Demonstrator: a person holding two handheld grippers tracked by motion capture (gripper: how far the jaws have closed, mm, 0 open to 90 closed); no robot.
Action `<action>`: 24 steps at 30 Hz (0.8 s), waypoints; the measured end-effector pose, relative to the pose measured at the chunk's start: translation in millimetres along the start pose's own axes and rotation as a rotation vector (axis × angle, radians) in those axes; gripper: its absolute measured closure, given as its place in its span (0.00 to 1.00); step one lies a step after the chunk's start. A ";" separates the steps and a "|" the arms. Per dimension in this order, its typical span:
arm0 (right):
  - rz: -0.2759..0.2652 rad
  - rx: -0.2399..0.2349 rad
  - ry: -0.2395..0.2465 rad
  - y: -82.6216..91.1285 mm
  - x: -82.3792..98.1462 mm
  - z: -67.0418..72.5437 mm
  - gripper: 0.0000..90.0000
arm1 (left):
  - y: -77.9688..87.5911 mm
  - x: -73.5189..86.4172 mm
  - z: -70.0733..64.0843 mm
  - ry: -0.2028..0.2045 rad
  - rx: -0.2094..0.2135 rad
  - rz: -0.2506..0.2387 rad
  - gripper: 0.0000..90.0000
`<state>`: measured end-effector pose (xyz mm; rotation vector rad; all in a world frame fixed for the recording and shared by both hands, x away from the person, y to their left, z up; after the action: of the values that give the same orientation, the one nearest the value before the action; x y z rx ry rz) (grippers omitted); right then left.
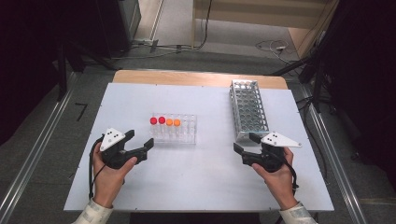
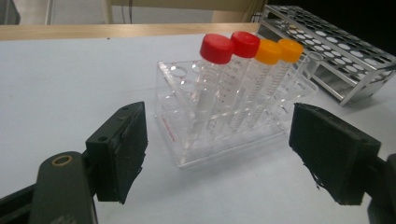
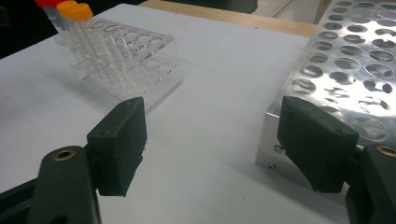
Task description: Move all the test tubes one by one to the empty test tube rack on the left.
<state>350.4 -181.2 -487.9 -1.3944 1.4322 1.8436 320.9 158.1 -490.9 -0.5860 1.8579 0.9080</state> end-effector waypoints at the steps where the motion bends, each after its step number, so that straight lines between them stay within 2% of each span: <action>1: 0.001 0.003 -0.002 1.6 1.2 -2.0 0.25 | 1.6 1.2 1.7 0.005 -0.004 0.000 0.22; 10: -0.003 0.042 -0.021 17.2 11.2 -24.1 0.25 | 15.4 12.2 15.0 0.030 -0.028 -0.013 0.21; 16: 0.009 0.069 -0.025 22.9 23.1 -39.9 0.25 | 20.9 21.8 21.5 0.044 -0.045 -0.004 0.21; 24: 0.027 0.102 -0.026 29.5 40.1 -61.2 0.25 | 26.6 26.0 27.1 0.038 -0.064 -0.004 0.20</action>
<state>338.0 -256.7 -507.3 -1.3035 1.5171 1.7716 305.4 195.5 -512.7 -0.6498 1.8663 0.9631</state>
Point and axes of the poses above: each handheld gripper's, and its own axes: y roughly backward along the jaws, x roughly out of its underside, z roughly to its left, the point moved 10 cm from there along -y, roughly forward along the jaws, and after that the axes turned 14 degrees about x, right-handed, at the moved point
